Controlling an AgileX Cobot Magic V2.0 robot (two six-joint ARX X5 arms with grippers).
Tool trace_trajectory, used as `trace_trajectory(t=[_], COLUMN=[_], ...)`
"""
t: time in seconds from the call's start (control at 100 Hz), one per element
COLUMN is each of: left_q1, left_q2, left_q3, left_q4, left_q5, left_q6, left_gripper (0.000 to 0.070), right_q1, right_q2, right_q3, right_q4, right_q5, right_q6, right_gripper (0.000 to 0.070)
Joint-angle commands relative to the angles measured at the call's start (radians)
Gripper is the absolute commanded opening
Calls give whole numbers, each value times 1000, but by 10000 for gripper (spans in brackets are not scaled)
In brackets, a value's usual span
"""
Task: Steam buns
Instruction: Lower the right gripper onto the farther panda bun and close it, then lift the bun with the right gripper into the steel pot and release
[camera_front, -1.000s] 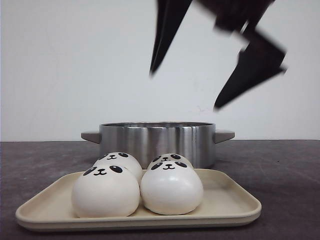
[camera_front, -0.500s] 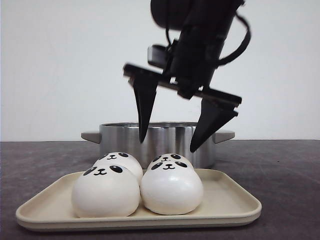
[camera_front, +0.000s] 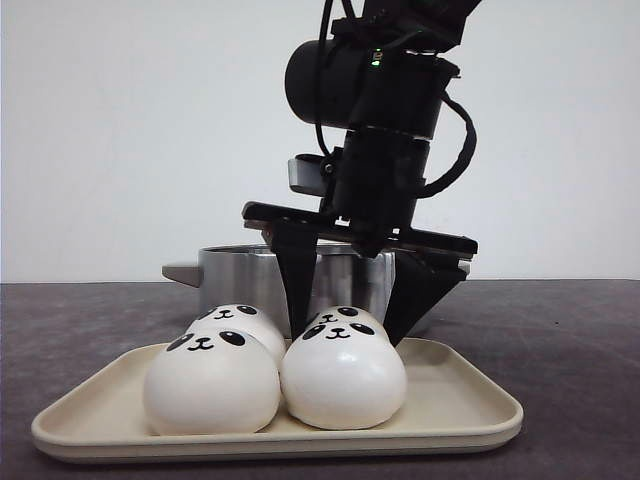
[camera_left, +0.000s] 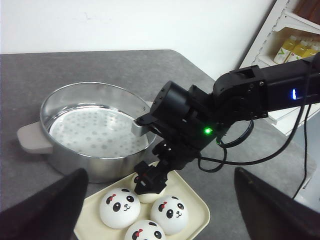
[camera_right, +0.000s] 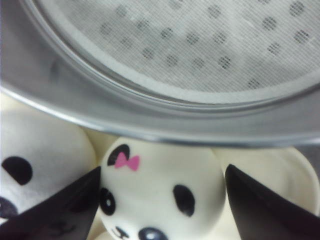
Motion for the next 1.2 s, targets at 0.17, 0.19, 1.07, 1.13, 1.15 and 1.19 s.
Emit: trace_trajectory(t=[0.17,0.19,1.07,1.13,1.15,1.19], left_q1=[-13,-13,-13,-13,-13,-13], left_q2=[5,5,7,7,7,7], left_q3=[15,15,15,15,15,15], left_q4=[9,9,97,97,96,95], left_q5=[-8,-8,-104,-104,-104,-104], left_q6=[10,10,10,9,9,9], left_gripper=[556,556,556,556,556,556], right_q1=[8,11,-91,-118,-127,-141], right_q2=[40,37,-32,15,29,61], right_q3=[15,15,521,521,521,521], right_q4=[-22,-22,-10,12,19,32], right_q5=[24,24,260,259,259,249], right_q6=[-13,-13,-386,-395,-396,-395], right_gripper=[9,9,7,7,7,7])
